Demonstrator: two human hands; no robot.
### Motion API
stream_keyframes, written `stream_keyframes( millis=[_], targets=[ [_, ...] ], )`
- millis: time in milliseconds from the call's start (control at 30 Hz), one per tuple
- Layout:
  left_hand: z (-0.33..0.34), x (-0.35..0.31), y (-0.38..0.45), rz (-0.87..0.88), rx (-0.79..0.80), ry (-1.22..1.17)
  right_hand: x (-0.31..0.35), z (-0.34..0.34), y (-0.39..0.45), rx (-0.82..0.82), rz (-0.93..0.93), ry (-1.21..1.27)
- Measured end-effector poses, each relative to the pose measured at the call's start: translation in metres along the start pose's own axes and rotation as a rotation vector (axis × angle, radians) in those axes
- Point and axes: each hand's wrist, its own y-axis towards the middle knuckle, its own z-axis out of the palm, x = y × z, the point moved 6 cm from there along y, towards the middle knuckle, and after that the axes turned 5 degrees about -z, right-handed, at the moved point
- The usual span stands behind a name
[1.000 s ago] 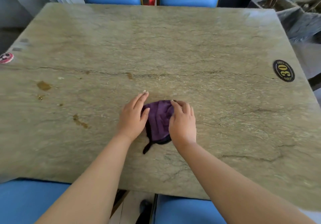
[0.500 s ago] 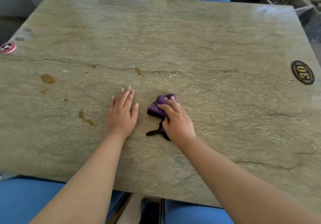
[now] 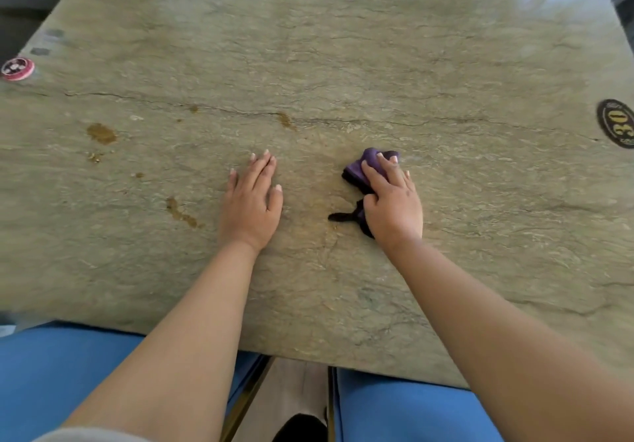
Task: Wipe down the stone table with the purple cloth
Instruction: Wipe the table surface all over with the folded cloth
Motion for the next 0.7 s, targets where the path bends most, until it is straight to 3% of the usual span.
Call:
stream_keyframes(
  millis=[133, 233, 300, 433, 500, 567, 700],
  targets=[
    [0.0, 0.0, 0.004, 0.025, -0.012, -0.018, 0.06, 0.041, -0.036, 0.141, -0.35, -0.011],
    [0.0, 0.002, 0.004, 0.023, 0.003, -0.034, 0.063, 0.047, -0.048, 0.244, -0.584, -0.033],
    [-0.001, 0.001, 0.002, 0.027, -0.002, -0.046, 0.044, 0.034, -0.026, 0.181, -0.543, -0.118],
    [0.0, 0.001, -0.001, 0.011, 0.007, -0.022, 0.011, 0.009, 0.032, 0.005, -0.091, -0.251],
    [-0.001, 0.001, -0.001, 0.008, 0.006, -0.024, 0.024, 0.012, 0.041, 0.017, -0.023, -0.306],
    [-0.002, 0.0, 0.0, 0.014, 0.0, -0.034, 0.047, 0.023, 0.029, 0.059, -0.084, -0.28],
    [-0.001, 0.0, 0.002, 0.026, -0.005, -0.018, 0.077, 0.043, -0.025, 0.103, -0.411, -0.096]
  ],
)
